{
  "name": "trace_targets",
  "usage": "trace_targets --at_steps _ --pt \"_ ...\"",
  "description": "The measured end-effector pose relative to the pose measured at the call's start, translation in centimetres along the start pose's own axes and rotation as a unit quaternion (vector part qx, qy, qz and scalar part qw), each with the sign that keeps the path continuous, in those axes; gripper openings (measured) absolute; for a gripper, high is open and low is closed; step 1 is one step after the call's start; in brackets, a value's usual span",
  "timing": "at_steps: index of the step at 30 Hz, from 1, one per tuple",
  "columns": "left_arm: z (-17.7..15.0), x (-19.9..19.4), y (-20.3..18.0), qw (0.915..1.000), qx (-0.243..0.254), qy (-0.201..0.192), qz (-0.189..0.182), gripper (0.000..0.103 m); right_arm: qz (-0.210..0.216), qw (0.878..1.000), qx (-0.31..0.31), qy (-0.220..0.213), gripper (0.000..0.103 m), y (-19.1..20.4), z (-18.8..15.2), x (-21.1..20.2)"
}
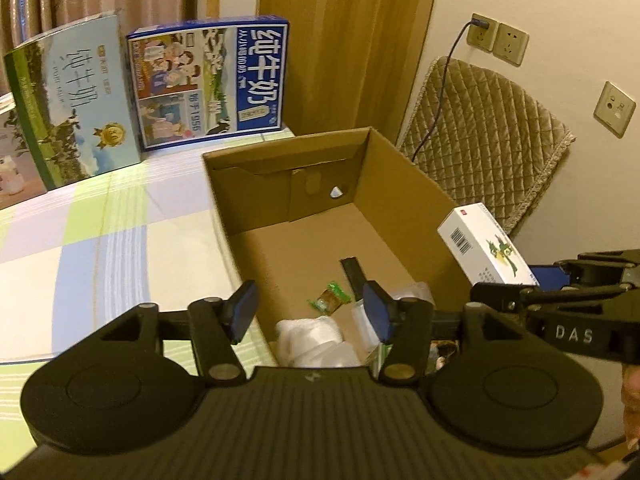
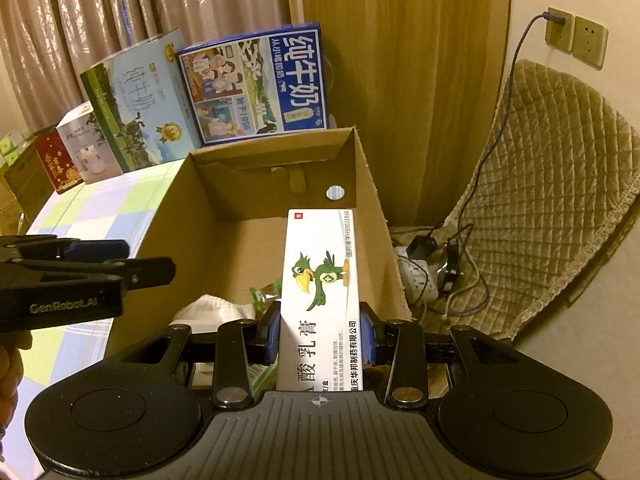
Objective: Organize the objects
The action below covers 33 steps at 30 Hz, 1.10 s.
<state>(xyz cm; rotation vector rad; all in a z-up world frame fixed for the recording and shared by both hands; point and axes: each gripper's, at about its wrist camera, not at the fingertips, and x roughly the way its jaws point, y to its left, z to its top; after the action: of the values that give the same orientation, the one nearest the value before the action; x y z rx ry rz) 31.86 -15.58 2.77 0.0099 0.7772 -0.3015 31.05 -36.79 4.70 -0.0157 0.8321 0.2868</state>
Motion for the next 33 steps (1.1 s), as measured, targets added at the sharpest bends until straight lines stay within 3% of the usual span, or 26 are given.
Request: trace_targets --at_steps 4,7,10,16,18,20,21,26,33 --pt "-0.4 -1.0 0.2 1.0 0.003 -0.005 0.005 0.061 0.003 1.0 0.0 -0.003 0.036 0.4 0.4 0.2" --pt "-0.7 -1.7 0.6 0.9999 -0.005 -0.008 0.007 0.067 0.017 0.999 0.004 -0.028 0.036 0.3 1.0 0.0" --pt "-1.1 -2.4 1.0 0.9998 -0.012 -0.012 0.012 0.075 0.024 0.998 0.02 -0.045 0.047 -0.1 1.4 -0.9" --pt "-2.1 -4.3 1.7 0.9994 -0.027 -0.017 0.017 0.089 0.021 0.998 0.022 -0.051 0.053 -0.2 0.7 -3.2" --pt "-2.5 -5.1 1.6 0.9992 -0.026 -0.019 0.022 0.095 0.022 0.998 0.02 -0.05 0.06 -0.1 0.2 -4.2" --pt "-3.1 -6.2 1.6 0.999 -0.029 -0.021 0.025 0.1 0.022 0.998 0.019 -0.047 0.077 0.2 -0.6 -5.4" --pt "-3.4 -6.8 1.5 0.9989 -0.031 -0.022 0.026 0.102 0.024 0.998 0.018 -0.047 0.08 0.3 -1.0 -6.1" --pt "-5.3 -9.9 1.0 0.9981 -0.044 -0.025 0.036 0.102 0.03 0.999 0.015 -0.04 0.096 0.8 -3.0 -9.1" --pt "-7.5 -14.4 -0.8 0.9963 -0.044 -0.036 0.064 0.102 0.028 0.999 0.001 -0.036 0.101 2.1 -6.0 -12.9"
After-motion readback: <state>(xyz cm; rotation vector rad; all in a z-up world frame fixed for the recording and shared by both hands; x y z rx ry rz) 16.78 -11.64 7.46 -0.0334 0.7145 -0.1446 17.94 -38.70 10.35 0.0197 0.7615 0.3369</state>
